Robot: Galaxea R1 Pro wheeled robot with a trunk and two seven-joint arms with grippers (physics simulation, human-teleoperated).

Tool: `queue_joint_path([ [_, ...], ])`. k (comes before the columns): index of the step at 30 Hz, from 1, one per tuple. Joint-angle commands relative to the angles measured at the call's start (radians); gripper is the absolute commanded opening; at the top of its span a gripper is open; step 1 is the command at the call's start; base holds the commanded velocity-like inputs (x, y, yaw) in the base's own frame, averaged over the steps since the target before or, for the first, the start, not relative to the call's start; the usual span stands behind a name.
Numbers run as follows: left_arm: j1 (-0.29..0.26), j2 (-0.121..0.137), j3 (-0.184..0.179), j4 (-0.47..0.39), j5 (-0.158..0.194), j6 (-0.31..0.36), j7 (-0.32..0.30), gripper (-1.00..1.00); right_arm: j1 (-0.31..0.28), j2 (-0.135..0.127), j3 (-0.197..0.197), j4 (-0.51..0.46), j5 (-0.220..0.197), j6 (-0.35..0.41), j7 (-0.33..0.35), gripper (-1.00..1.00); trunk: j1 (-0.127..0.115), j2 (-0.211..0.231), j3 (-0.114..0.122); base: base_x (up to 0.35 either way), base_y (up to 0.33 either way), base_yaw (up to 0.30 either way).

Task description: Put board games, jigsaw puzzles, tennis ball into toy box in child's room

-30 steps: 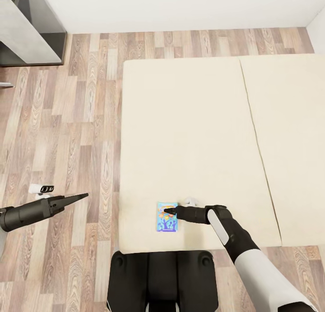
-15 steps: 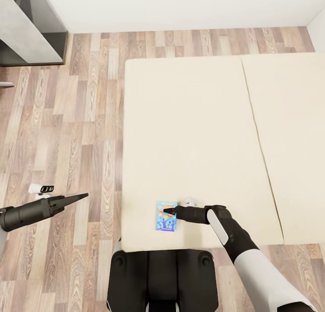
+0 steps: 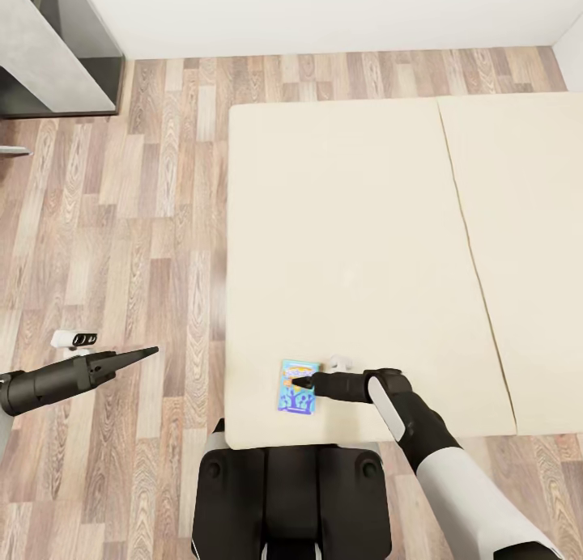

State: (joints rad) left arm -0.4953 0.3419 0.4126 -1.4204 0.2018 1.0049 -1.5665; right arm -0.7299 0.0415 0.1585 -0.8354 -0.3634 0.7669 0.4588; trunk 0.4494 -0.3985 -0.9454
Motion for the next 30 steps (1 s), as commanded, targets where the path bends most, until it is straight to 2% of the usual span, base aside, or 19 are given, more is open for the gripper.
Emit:
queue_joint_path([
  [1, 0.000, 0.000, 0.000, 0.000, -0.001, 0.011, -0.004, 1.00, 0.000, 0.001, 0.000, -0.001, 0.001, 0.004, 0.001, 1.00, 0.001, -0.002, -0.001, 0.000, 0.027, 0.000],
  [30, 0.000, 0.000, 0.000, 0.000, -0.001, 0.011, -0.004, 1.00, 0.000, 0.001, 0.000, -0.002, 0.000, 0.002, 0.002, 1.00, 0.001, -0.002, -0.001, 0.000, 0.018, 0.000],
])
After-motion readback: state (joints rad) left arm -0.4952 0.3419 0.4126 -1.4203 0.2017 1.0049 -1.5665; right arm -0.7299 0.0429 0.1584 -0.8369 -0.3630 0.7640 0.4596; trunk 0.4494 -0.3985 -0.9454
